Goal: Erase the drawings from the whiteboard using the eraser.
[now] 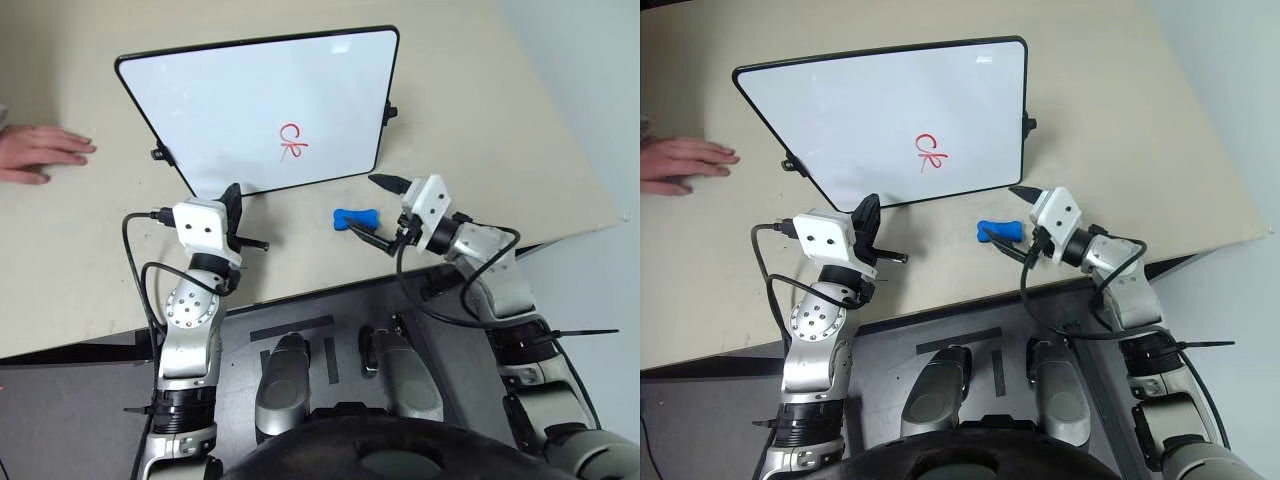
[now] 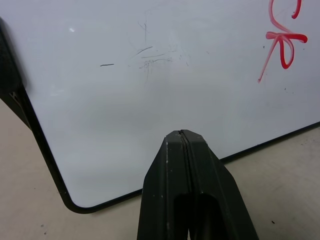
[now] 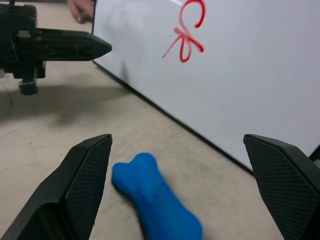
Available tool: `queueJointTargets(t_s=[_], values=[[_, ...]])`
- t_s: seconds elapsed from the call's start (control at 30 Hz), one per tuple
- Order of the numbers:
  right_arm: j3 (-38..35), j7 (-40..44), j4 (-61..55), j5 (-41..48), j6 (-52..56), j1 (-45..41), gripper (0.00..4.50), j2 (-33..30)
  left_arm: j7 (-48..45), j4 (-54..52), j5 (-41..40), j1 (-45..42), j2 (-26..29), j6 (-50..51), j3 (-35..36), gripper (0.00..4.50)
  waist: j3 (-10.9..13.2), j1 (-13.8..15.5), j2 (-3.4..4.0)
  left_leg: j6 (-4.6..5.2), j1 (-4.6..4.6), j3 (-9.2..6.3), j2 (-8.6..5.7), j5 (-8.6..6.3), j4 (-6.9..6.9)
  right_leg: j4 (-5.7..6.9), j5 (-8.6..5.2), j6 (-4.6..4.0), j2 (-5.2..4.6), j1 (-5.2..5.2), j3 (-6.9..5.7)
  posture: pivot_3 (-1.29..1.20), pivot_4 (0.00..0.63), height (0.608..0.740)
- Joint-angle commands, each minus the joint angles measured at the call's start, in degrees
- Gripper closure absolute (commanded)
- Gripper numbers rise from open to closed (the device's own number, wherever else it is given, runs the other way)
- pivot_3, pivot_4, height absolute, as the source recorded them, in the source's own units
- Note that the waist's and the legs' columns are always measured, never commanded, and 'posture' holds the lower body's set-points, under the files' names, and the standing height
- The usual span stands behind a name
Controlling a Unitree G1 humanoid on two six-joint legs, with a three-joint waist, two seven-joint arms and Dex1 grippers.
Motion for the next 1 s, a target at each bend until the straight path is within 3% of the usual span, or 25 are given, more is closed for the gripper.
queueJointTargets(t_s=[0.03,0.4,1.0], values=[[-0.23,0.42,-2.96,0.73,-0.51,0.10,0.05,-0.31,-0.14,-3.08,0.47,0.12,0.13,-0.13,-0.30,4.50,0.00,0.00,0.00,0.00,0.00,0.01,0.00,0.00,0.00,0.00,0.00,0.00,0.00,0.00,0.00,0.00,0.150,0.740],[0.60,2.02,-7.00,0.81,1.54,1.30,0.05,-2.17,0.58,-3.12,1.14,0.66,-0.94,-0.07,-2.00,4.50,0.00,0.00,0.00,0.00,0.00,0.01,-0.01,0.00,0.00,0.00,-0.01,0.01,0.00,0.02,0.00,0.00,0.150,0.740],[5.15,8.52,-2.93,-0.28,3.45,0.66,0.05,-6.24,-0.20,-1.45,1.36,-0.22,-2.52,-0.31,-2.34,4.50,0.00,0.02,0.00,0.01,0.01,0.03,-0.01,0.03,0.03,-0.03,-0.13,0.21,0.03,0.08,0.01,0.00,0.150,0.740]])
